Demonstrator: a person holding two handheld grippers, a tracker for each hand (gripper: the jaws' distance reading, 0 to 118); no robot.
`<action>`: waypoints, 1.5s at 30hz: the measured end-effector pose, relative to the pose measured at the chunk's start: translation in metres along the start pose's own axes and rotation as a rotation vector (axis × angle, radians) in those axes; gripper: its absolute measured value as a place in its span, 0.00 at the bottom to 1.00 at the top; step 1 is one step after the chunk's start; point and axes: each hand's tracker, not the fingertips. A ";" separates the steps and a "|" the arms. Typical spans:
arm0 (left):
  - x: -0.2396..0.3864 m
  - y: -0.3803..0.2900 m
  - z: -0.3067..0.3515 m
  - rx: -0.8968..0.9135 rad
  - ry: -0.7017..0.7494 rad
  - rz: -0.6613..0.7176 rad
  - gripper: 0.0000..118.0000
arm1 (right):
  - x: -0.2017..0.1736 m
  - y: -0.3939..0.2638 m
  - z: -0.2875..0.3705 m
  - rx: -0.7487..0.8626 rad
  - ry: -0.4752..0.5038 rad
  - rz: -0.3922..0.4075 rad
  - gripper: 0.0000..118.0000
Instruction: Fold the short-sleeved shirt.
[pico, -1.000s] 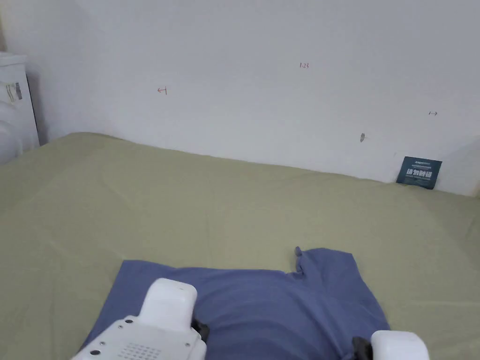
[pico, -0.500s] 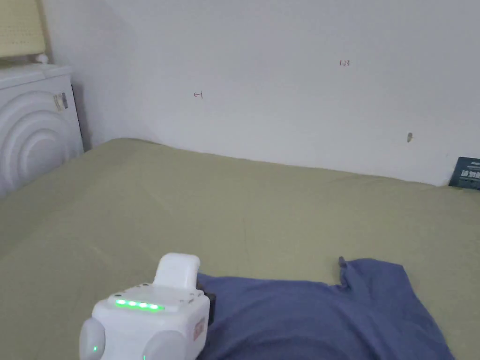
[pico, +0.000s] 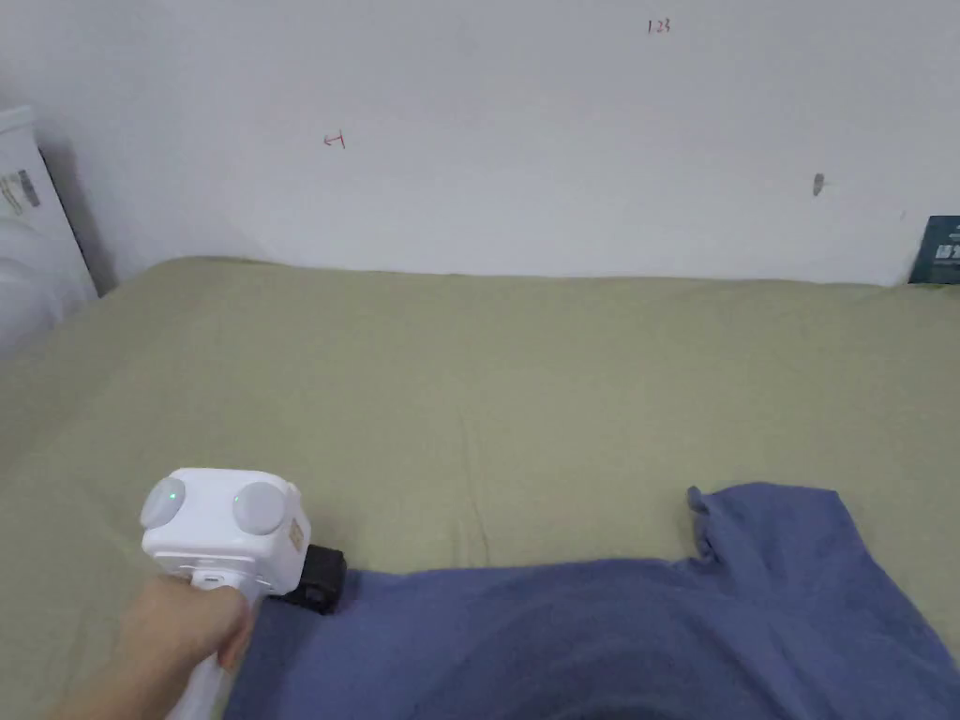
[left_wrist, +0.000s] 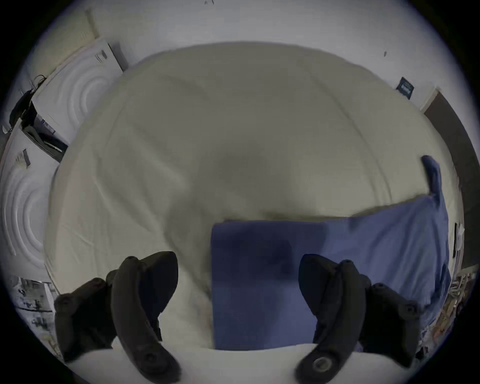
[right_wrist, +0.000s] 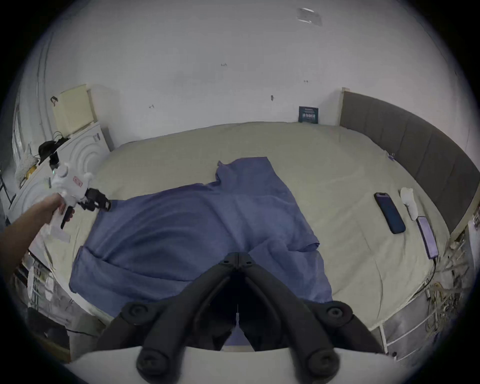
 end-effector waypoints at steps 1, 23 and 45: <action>0.001 -0.005 -0.002 -0.012 -0.009 0.011 0.79 | 0.003 0.003 -0.005 -0.004 -0.005 -0.011 0.02; 0.007 -0.021 0.030 0.132 -0.096 0.034 0.01 | 0.071 0.182 -0.341 -0.515 -0.037 0.109 0.69; -0.001 -0.048 0.136 0.284 -0.208 -0.063 0.01 | 0.042 0.199 -0.118 -0.220 0.132 0.207 0.00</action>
